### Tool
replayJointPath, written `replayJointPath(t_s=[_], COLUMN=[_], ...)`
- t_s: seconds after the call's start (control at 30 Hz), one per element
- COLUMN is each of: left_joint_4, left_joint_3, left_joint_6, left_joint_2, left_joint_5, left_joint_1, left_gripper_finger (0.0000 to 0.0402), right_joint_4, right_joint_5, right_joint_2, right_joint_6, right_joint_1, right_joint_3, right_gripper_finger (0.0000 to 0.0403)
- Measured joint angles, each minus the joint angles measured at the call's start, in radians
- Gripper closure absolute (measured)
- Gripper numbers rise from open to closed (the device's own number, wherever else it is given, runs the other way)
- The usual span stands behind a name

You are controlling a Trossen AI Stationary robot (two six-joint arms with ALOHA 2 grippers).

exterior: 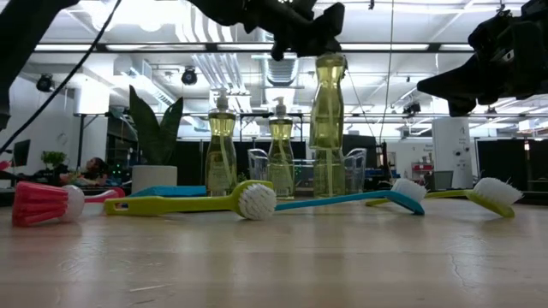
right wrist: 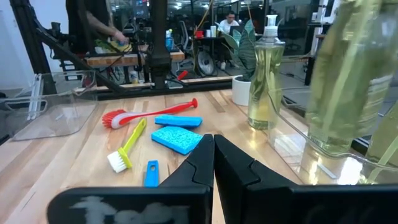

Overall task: Pick & Place Kitchen Sink Supplies
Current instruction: Put the liquid detergent into the top transparent bin

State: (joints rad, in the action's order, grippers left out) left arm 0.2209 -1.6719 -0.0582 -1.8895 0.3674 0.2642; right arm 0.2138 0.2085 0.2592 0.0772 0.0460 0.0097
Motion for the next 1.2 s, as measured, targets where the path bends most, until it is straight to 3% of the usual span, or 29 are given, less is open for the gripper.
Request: replayJointPath(t_s=[0.27,0.7,1.2], left_joint_4=[0.023,0.117,0.187], left_joint_3=[0.006,0.007,0.008], left_joint_6=[0.073,0.11,0.112], left_joint_2=[-0.033,-0.146,-0.233], left_joint_5=[-0.08,-0.171,-0.172], left_joint_1=[0.081,0.1,0.092], left_gripper_finger=[0.0295,0.0295,0.0289], right_joint_4=[0.0,0.0,0.0], right_joint_5=[0.0,0.0,0.0], right_joint_2=[-0.001,-0.001,0.0], right_joint_6=[-0.001,-0.001,-0.001], right_joint_1=[0.0,0.0,0.0], right_joint_3=[0.0,0.0,0.0], right_gripper_finger=[0.0394,0.0394,0.0394])
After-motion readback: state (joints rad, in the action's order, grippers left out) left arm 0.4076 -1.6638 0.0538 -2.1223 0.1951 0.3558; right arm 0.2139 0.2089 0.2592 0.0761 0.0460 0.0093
